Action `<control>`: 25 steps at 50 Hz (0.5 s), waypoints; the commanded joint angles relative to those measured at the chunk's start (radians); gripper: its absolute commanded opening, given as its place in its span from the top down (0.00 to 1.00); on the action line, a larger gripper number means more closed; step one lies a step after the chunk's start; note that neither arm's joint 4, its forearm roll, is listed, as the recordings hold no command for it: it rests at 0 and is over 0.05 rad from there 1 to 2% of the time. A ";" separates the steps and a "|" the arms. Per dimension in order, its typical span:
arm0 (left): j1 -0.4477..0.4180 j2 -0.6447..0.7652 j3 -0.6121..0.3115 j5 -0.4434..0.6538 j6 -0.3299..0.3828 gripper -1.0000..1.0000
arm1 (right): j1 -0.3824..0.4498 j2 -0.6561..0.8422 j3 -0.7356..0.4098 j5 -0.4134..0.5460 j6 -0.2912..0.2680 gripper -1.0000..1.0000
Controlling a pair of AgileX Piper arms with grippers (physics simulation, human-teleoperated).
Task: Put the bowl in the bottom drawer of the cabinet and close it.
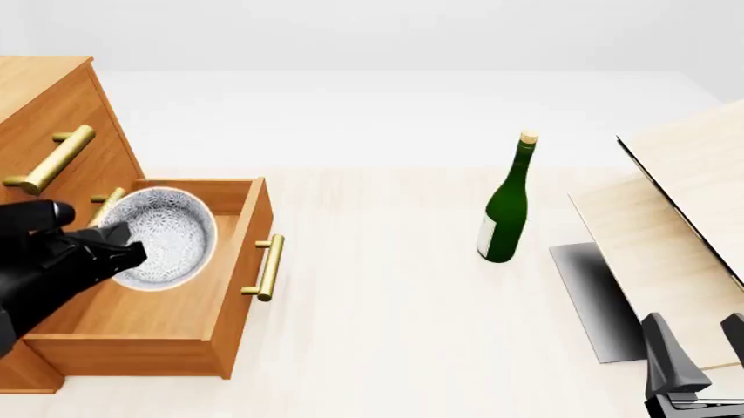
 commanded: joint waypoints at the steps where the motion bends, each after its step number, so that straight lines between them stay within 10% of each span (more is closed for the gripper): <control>1: 0.005 0.002 0.018 -0.015 0.018 1.00 | 0.000 0.000 0.000 0.000 0.000 0.00; 25: 0.021 0.049 0.065 -0.071 0.030 1.00 | 0.000 0.000 0.000 0.000 0.000 0.00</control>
